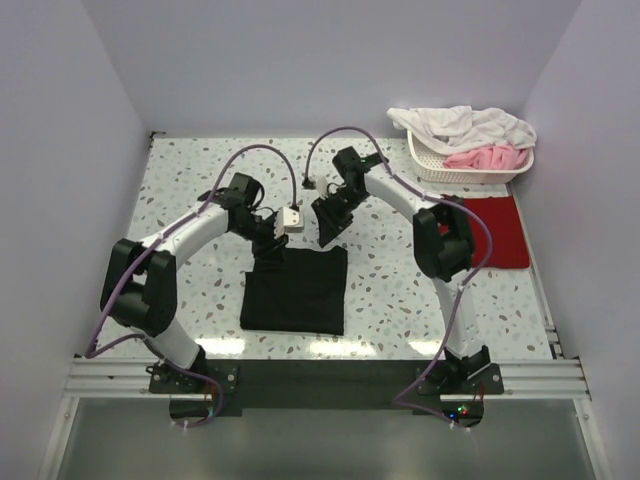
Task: Fold and stack the t-shirts
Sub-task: Fold the tshirt
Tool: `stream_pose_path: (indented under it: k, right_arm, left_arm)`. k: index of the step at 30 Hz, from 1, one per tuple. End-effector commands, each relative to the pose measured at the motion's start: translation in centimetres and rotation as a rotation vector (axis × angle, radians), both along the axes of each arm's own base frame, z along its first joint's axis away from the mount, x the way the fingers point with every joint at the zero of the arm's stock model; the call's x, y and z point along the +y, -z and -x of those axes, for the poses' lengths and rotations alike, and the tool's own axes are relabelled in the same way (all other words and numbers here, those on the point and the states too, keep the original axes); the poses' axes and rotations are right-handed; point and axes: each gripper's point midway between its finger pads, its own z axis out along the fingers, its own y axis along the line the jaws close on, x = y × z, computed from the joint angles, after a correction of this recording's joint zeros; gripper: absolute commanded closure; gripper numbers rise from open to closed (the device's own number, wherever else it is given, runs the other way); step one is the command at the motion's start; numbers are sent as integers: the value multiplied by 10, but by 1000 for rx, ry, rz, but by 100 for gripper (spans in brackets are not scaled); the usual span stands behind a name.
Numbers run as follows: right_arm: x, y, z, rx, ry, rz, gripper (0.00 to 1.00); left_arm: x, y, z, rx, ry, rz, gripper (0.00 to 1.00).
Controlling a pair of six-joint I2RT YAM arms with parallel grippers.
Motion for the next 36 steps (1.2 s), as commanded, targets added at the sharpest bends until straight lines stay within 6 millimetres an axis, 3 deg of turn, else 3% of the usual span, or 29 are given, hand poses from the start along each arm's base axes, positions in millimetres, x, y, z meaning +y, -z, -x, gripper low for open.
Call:
stream_pose_path:
  k: [1, 10, 20, 24, 32, 36]
  right_arm:
    - [22, 14, -2, 132, 83, -38, 66]
    - [43, 33, -14, 217, 125, -88, 67]
    - [51, 27, -18, 216, 141, -130, 66]
    - [55, 30, -10, 231, 124, -131, 66]
    - [62, 56, 6, 236, 69, -94, 69]
    - [58, 72, 7, 239, 57, -65, 69]
  left_arm:
    - [-16, 5, -16, -57, 25, 39, 62]
    - [-33, 40, 12, -39, 130, 6, 62]
    - [-37, 69, 17, 6, 129, -48, 57]
    - [-40, 62, 17, -10, 142, -30, 72]
    - [-46, 43, 19, -48, 150, -10, 100]
    - [-49, 33, 20, -78, 171, -2, 100]
